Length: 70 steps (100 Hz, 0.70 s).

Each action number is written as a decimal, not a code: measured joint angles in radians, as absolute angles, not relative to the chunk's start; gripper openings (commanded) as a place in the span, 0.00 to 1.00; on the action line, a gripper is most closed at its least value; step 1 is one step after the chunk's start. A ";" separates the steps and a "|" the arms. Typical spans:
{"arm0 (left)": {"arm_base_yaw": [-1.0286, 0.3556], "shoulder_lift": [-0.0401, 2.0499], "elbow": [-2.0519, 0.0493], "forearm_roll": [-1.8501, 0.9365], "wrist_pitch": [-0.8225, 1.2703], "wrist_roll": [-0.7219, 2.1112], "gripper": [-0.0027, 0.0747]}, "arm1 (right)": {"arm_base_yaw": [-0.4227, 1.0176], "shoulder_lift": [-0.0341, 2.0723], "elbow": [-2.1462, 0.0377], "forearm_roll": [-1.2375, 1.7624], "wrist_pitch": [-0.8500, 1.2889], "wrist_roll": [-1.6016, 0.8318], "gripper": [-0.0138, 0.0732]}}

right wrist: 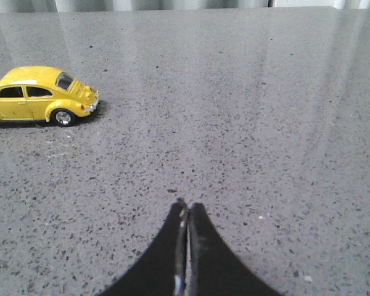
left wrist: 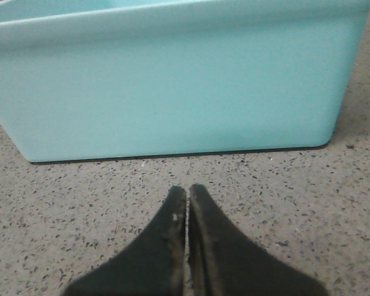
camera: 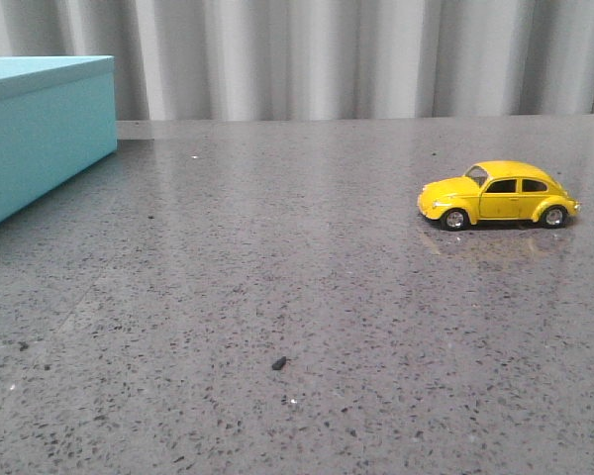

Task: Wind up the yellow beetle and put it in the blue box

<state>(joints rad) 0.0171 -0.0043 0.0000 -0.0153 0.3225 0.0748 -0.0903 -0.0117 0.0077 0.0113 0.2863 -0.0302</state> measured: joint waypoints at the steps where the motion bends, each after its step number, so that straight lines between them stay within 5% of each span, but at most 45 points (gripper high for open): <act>1: 0.017 -0.004 0.000 -0.015 0.323 0.075 0.01 | -0.090 -0.012 0.008 0.011 0.287 -0.030 0.09; 44: 0.017 -0.004 0.000 -0.012 0.304 0.075 0.01 | -0.090 -0.012 0.008 0.011 0.241 -0.030 0.09; 70: 0.017 -0.004 0.000 -0.010 0.118 0.075 0.01 | -0.090 -0.012 0.008 0.011 0.126 -0.030 0.09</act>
<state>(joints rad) 0.0171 -0.0043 0.0000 -0.0099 0.1185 0.0748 -0.0903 -0.0117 0.0077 0.0113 0.1257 -0.0302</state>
